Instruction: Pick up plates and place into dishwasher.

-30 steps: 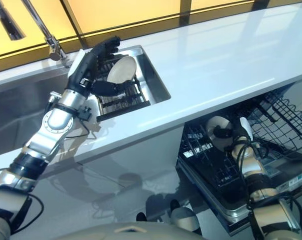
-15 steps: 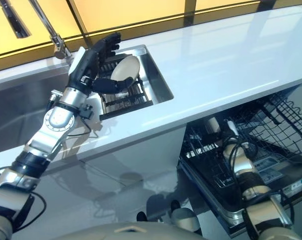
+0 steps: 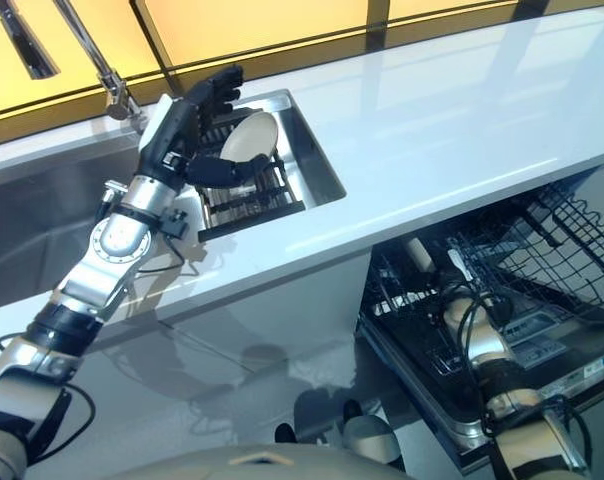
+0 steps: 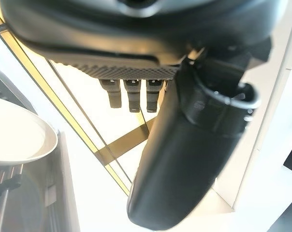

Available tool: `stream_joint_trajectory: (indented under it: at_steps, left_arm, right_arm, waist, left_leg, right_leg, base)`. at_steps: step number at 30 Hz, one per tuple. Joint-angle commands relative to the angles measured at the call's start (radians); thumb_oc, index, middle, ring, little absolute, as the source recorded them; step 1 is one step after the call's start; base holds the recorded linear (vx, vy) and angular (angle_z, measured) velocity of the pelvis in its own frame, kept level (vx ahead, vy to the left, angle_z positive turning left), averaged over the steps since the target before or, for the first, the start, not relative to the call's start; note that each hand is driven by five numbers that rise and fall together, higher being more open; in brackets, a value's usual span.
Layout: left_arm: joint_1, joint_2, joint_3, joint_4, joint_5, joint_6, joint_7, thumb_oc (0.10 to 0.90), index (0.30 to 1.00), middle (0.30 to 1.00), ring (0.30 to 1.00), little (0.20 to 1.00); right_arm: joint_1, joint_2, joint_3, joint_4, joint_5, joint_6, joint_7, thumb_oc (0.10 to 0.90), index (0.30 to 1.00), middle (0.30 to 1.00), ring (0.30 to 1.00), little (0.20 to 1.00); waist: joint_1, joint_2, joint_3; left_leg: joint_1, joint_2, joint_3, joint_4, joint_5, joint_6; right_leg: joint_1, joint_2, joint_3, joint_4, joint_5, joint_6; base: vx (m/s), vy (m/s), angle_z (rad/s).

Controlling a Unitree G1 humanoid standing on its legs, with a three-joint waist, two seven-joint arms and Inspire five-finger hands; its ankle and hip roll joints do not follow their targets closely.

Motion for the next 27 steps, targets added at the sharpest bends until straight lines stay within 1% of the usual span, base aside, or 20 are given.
stream_joint_trajectory:
  at_steps: [1,4,6,9,11,12,13,14,16,17,21,23,24,25,27]
  left_arm:
    - [-0.082,0.011,0.071,-0.042,0.006,-0.072,0.028,0.8,0.9,0.9,0.9,0.9]
    - [-0.06,0.014,0.089,-0.048,0.015,-0.078,0.027,0.8,0.9,0.9,0.9,0.9]
    - [-0.048,0.023,0.103,-0.058,0.016,-0.076,0.032,0.8,0.9,0.9,0.9,0.9]
    - [-0.034,0.028,0.118,-0.06,0.025,-0.08,0.035,0.8,0.9,0.9,0.9,0.9]
    - [-0.03,0.029,0.123,-0.062,0.028,-0.079,0.035,0.8,0.9,0.9,0.9,0.9]
    - [-0.022,0.026,0.13,-0.063,0.036,-0.078,0.036,0.8,0.9,0.9,0.9,0.9]
    - [-0.017,0.023,0.136,-0.061,0.041,-0.081,0.035,0.8,0.9,0.9,0.9,0.9]
    - [-0.017,0.023,0.136,-0.061,0.041,-0.081,0.035,0.8,0.9,0.9,0.9,0.9]
    - [-0.004,0.022,0.15,-0.054,0.046,-0.088,0.032,0.8,0.9,0.9,0.9,0.9]
    - [-0.002,0.022,0.151,-0.053,0.046,-0.089,0.032,0.8,0.9,0.9,0.9,0.9]
    - [0.014,0.023,0.172,-0.058,0.05,-0.084,0.033,0.8,0.9,0.9,0.9,0.9]
    - [0.019,0.024,0.177,-0.064,0.052,-0.08,0.036,0.8,0.9,0.9,0.9,0.9]
    - [0.019,0.024,0.177,-0.064,0.052,-0.08,0.036,0.8,0.9,0.9,0.9,0.9]
    - [0.025,0.025,0.181,-0.064,0.053,-0.082,0.04,0.8,0.9,0.9,0.9,0.9]
    - [0.03,0.021,0.185,-0.066,0.063,-0.079,0.047,0.8,0.9,0.9,0.9,0.9]
  right_arm:
    - [-0.037,-0.066,-0.053,-0.102,-0.061,-0.114,-0.024,0.8,0.9,0.9,0.9,0.9]
    - [0.016,-0.073,-0.092,-0.16,-0.096,-0.122,-0.031,0.8,0.9,0.9,0.9,0.9]
    - [0.057,-0.085,-0.128,-0.207,-0.134,-0.136,-0.056,0.8,0.9,0.9,0.9,0.9]
    - [0.107,-0.096,-0.177,-0.274,-0.162,-0.169,-0.085,0.8,0.9,0.9,0.9,0.9]
    - [0.118,-0.097,-0.19,-0.293,-0.162,-0.183,-0.091,0.8,0.9,0.9,0.9,0.9]
    - [0.14,-0.096,-0.215,-0.329,-0.171,-0.21,-0.093,0.8,0.9,0.9,0.9,0.9]
    - [0.155,-0.096,-0.228,-0.356,-0.182,-0.224,-0.096,0.8,0.9,0.9,0.9,0.9]
    - [0.155,-0.096,-0.228,-0.356,-0.182,-0.224,-0.096,0.8,0.9,0.9,0.9,0.9]
    - [0.183,-0.096,-0.257,-0.398,-0.205,-0.266,-0.112,0.8,0.9,0.9,0.9,0.9]
    - [0.187,-0.096,-0.261,-0.401,-0.205,-0.271,-0.112,0.8,0.9,0.9,0.9,0.9]
    - [0.227,-0.089,-0.304,-0.468,-0.238,-0.338,-0.141,0.8,0.9,0.9,0.9,0.9]
    - [0.235,-0.088,-0.317,-0.49,-0.235,-0.364,-0.143,0.8,0.9,0.9,0.9,0.9]
    - [0.235,-0.088,-0.317,-0.49,-0.235,-0.364,-0.143,0.8,0.9,0.9,0.9,0.9]
    - [0.244,-0.087,-0.326,-0.51,-0.232,-0.388,-0.145,0.8,0.9,0.9,0.9,0.9]
    - [0.249,-0.083,-0.33,-0.526,-0.219,-0.409,-0.146,0.8,0.9,0.9,0.9,0.9]
  waist:
    - [-0.003,0.014,-0.065]
    - [-0.015,0.013,-0.062]
    - [-0.026,0.013,-0.059]
    - [-0.04,0.013,-0.055]
    - [-0.044,0.014,-0.054]
    - [-0.052,0.015,-0.053]
    - [-0.057,0.016,-0.053]
    - [-0.057,0.016,-0.053]
    - [-0.067,0.019,-0.054]
    - [-0.068,0.019,-0.054]
    - [-0.081,0.025,-0.055]
    - [-0.084,0.027,-0.055]
    - [-0.084,0.027,-0.055]
    - [-0.086,0.028,-0.054]
    - [-0.088,0.031,-0.055]
  left_leg:
    - [-0.017,-0.02,0.036,0.038,-0.121,0.017]
    - [-0.016,-0.02,0.042,0.036,-0.121,0.018]
    - [-0.015,-0.021,0.046,0.034,-0.121,0.02]
    - [-0.016,-0.022,0.053,0.035,-0.121,0.021]
    - [-0.015,-0.022,0.054,0.034,-0.12,0.022]
    - [-0.016,-0.022,0.056,0.034,-0.121,0.022]
    - [-0.016,-0.023,0.057,0.035,-0.121,0.023]
    - [-0.016,-0.023,0.057,0.035,-0.121,0.023]
    - [-0.014,-0.023,0.062,0.034,-0.122,0.023]
    - [-0.014,-0.023,0.063,0.034,-0.123,0.023]
    - [-0.013,-0.025,0.067,0.03,-0.123,0.024]
    - [-0.013,-0.026,0.068,0.03,-0.122,0.024]
    - [-0.013,-0.026,0.068,0.03,-0.122,0.024]
    - [-0.013,-0.026,0.069,0.03,-0.122,0.023]
    - [-0.013,-0.027,0.068,0.029,-0.122,0.024]
  right_leg:
    - [-0.065,0.036,-0.007,0.09,-0.081,0.08]
    - [-0.068,0.036,-0.004,0.092,-0.081,0.082]
    - [-0.072,0.038,0.0,0.094,-0.081,0.084]
    - [-0.077,0.039,0.004,0.098,-0.081,0.087]
    - [-0.078,0.039,0.005,0.099,-0.081,0.088]
    - [-0.081,0.041,0.008,0.102,-0.082,0.089]
    - [-0.083,0.042,0.011,0.104,-0.082,0.089]
    - [-0.083,0.042,0.011,0.104,-0.082,0.089]
    - [-0.083,0.042,0.012,0.104,-0.082,0.092]
    - [-0.084,0.043,0.013,0.104,-0.083,0.092]
    - [-0.087,0.046,0.016,0.107,-0.086,0.094]
    - [-0.088,0.047,0.018,0.109,-0.086,0.095]
    - [-0.088,0.047,0.018,0.109,-0.086,0.095]
    - [-0.089,0.047,0.018,0.109,-0.086,0.096]
    - [-0.091,0.047,0.018,0.109,-0.087,0.096]
  base:
    - [0.0,0.0,0.0]
    - [-0.02,0.015,-0.07]
    - [-0.02,0.014,-0.08]
    - [-0.02,0.017,-0.05]
    - [0.0,0.0,0.0]
    - [-0.02,0.028,-0.05]
    - [-0.01,0.026,-0.04]
    - [0.0,0.027,-0.06]
    - [0.01,0.022,-0.08]
    - [0.01,0.019,-0.18]
    - [0.0,0.015,-0.11]
    - [0.0,0.0,0.0]
    - [0.0,0.0,0.0]
    - [0.0,0.0,0.0]
    - [0.0,0.0,0.0]
